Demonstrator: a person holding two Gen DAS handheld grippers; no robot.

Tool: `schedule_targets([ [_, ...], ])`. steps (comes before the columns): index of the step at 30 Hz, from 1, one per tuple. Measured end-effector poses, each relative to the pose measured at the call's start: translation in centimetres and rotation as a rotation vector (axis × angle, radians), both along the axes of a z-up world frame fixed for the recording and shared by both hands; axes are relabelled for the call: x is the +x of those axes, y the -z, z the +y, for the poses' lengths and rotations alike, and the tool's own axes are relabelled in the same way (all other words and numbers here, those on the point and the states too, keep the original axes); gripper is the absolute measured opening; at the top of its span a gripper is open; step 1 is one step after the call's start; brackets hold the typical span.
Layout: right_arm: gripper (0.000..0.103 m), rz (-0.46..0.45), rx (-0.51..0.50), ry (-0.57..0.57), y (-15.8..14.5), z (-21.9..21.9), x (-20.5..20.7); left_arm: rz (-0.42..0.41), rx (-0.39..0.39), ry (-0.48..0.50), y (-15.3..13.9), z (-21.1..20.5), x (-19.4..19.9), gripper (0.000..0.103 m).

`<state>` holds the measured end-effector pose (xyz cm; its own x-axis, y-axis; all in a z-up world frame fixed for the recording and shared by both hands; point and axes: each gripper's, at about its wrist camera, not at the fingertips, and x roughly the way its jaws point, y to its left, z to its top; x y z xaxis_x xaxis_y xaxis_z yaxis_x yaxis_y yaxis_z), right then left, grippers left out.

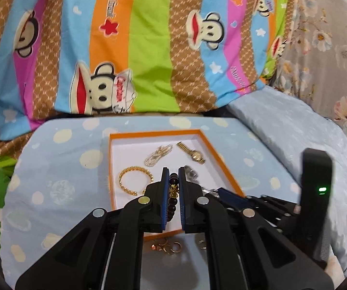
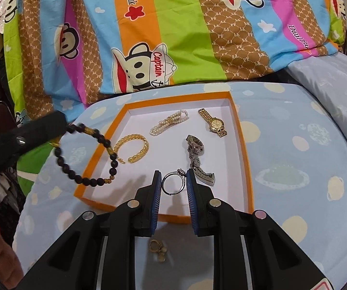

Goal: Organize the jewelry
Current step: 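Carry the bead bracelet and silver ring into the box and release both, then withdraw both tools, moving the right tool toward the pearl earring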

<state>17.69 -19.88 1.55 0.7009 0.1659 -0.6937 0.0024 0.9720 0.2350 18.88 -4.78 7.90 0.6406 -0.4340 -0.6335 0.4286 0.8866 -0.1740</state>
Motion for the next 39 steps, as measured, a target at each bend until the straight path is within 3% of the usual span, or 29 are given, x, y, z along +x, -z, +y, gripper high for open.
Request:
schedule_targets([
  [8, 0.021, 0.024, -0.022, 0.002, 1.6, 0.3, 0.9, 0.089, 0.039, -0.059, 4.7, 1.3, 1.9, 0.008],
  [12, 0.026, -0.005, -0.041, 0.023, 0.9, 0.2, 0.5, 0.063, 0.043, -0.114, 4.8, 2.6, 2.1, 0.045],
  [13, 0.028, -0.017, -0.041, 0.030, 0.5, 0.1, 0.2, 0.054, 0.037, -0.123, 4.7, 2.9, 2.1, 0.047],
  [22, 0.029, -0.083, -0.028, 0.043, -1.5, -0.4, -4.8, -0.016, 0.030, -0.191, 2.7, 6.5, -1.2, 0.053],
  [30, 0.029, -0.007, -0.015, 0.013, 1.4, 1.0, -8.3, 0.017, 0.057, -0.191, 5.1, 7.4, -5.6, 0.053],
  [39, 0.030, 0.029, -0.054, -0.034, 2.6, 3.0, -6.8, 0.055, 0.090, -0.176, 7.2, 6.5, -7.2, 0.053],
])
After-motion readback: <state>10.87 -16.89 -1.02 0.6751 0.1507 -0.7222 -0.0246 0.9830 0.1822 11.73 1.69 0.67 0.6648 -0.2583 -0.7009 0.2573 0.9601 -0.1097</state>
